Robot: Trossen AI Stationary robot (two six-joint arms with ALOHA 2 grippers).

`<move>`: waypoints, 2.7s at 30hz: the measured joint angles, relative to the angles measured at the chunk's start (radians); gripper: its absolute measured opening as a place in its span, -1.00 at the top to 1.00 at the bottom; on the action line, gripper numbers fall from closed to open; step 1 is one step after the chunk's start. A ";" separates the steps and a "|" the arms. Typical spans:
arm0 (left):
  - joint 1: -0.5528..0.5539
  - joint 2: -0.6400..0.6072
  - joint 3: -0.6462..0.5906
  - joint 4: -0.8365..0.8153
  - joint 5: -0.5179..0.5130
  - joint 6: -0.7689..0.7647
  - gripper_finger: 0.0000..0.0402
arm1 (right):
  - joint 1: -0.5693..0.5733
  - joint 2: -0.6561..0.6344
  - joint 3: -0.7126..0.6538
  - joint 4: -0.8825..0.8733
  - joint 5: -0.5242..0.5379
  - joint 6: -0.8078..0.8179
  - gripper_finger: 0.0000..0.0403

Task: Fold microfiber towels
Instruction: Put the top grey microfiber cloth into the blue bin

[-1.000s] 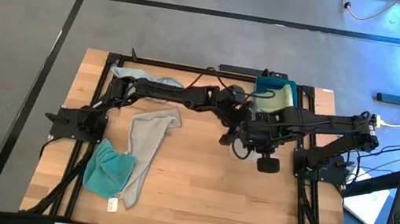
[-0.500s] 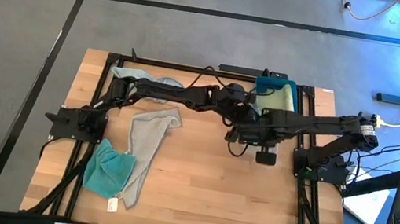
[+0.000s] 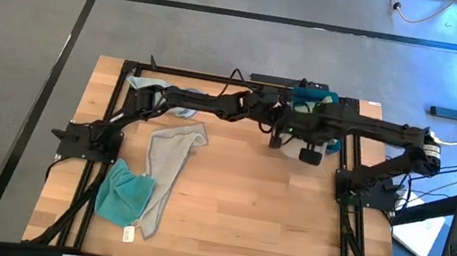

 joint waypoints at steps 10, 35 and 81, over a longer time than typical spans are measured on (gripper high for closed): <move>0.036 0.030 0.016 0.008 -0.066 -0.029 0.93 | -0.207 -0.066 -0.135 0.206 0.003 -0.144 0.89; 0.038 0.043 0.138 -0.297 -0.263 0.173 0.22 | -0.457 -0.066 -0.253 0.386 -0.047 -0.306 0.90; 0.062 -0.283 0.201 -1.068 -0.296 0.092 0.18 | -0.658 0.061 -0.245 0.570 0.238 -0.611 0.10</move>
